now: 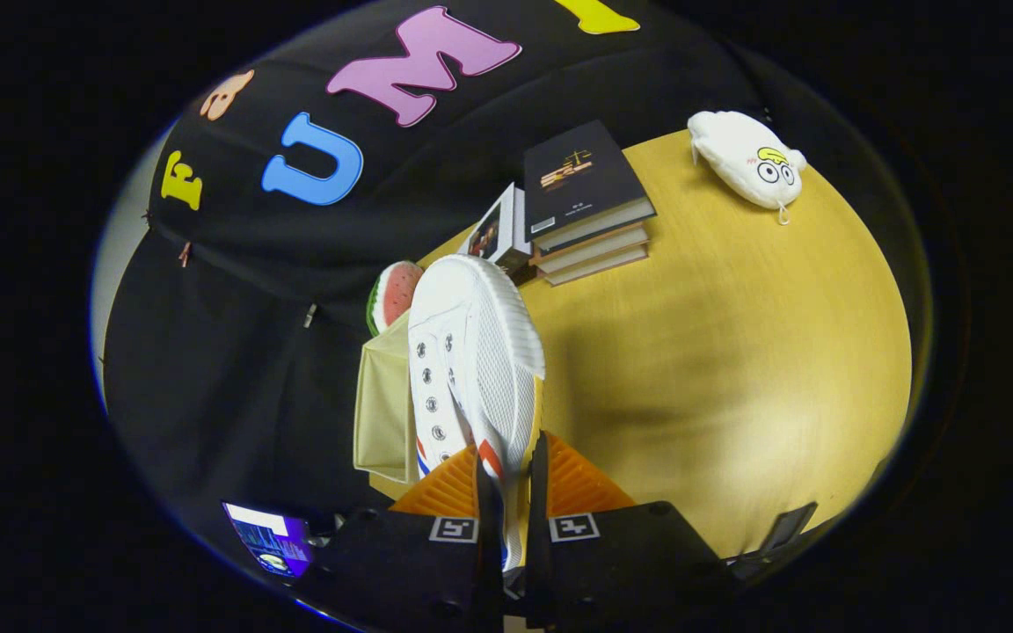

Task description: Open the storage box then place both shoes into the box .Put the left shoe in first, then the right shoe, with the right side of both shoes facing outward in a uniform manner.

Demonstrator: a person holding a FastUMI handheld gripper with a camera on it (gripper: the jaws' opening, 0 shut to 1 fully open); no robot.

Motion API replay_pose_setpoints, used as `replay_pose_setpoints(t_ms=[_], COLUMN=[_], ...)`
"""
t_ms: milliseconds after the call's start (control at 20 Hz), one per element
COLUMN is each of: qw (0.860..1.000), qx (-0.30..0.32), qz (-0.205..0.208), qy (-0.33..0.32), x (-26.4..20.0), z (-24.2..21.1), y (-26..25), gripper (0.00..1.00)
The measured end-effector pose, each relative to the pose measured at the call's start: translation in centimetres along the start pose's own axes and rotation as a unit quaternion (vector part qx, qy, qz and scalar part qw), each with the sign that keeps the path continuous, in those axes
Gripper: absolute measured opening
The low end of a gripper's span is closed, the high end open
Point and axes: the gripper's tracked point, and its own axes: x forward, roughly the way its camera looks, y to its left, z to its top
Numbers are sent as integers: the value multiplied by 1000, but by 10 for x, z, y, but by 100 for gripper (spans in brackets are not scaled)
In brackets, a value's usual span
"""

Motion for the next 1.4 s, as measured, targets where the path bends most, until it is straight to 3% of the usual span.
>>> replay_pose_setpoints(t_ms=[500, 950, 1200, 1300, 1400], qw=[999, 999, 995, 990, 988], qx=[8, -32, -43, -70, -81], qz=[38, -34, -90, -122, -130], qy=[6, 10, -3, 8, 31], x=[65, 170, 196, 206, 214], z=[-26, -53, -49, -59, -72], y=[123, 141, 129, 113, 110], gripper=[14, 14, 15, 14, 15])
